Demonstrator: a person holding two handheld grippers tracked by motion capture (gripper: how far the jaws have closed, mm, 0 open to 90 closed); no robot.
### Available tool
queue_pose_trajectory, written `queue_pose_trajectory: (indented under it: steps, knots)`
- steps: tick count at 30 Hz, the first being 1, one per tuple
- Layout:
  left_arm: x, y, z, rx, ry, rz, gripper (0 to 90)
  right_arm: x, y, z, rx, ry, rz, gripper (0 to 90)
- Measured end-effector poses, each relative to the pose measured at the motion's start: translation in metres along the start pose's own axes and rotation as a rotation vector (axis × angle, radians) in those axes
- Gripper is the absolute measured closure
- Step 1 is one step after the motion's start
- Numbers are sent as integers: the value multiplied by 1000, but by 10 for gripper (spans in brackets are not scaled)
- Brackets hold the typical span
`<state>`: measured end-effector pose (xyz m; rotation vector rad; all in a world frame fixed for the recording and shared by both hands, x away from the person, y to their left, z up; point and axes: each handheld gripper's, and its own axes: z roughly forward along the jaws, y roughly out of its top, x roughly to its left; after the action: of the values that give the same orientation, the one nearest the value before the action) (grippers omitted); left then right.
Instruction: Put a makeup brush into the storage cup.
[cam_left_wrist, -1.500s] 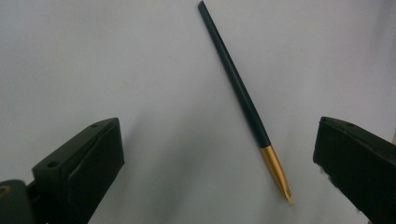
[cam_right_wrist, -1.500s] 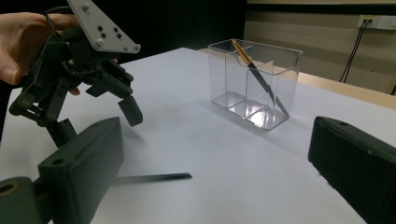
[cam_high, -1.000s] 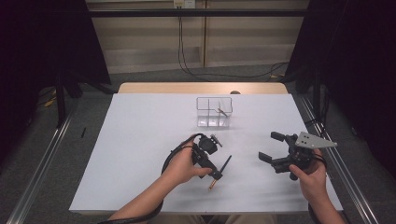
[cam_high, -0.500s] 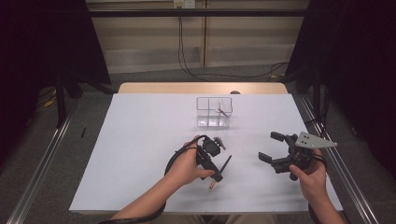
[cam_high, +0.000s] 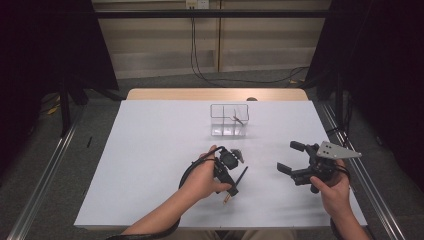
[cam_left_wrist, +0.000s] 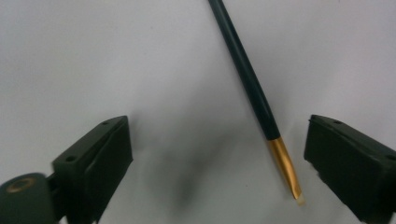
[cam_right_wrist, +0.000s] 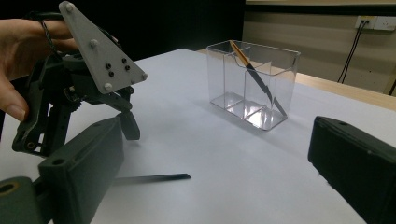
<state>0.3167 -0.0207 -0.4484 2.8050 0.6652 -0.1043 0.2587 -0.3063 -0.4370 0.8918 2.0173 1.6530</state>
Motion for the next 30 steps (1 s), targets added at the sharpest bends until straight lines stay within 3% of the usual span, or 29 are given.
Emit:
queue_pose_trajectory:
  steps: [10, 14, 18, 23, 30]
  knots:
    - [-1, -1, 0, 23, 28, 19, 288, -1, 0, -1, 0, -2, 1, 33]
    - [-1, -2, -2, 42, 71, 54, 463, 0, 0, 0, 3, -4, 0, 33]
    - [0, -4, -5, 65, 67, 52, 664, -1, 0, 0, 4, -5, 2, 34]
    - [6, -6, -7, 85, 40, 42, 835, -1, -1, 1, 6, -5, 1, 34]
    - [9, -5, -7, 109, 14, 46, 839, 0, -1, 2, 10, 0, 3, 34]
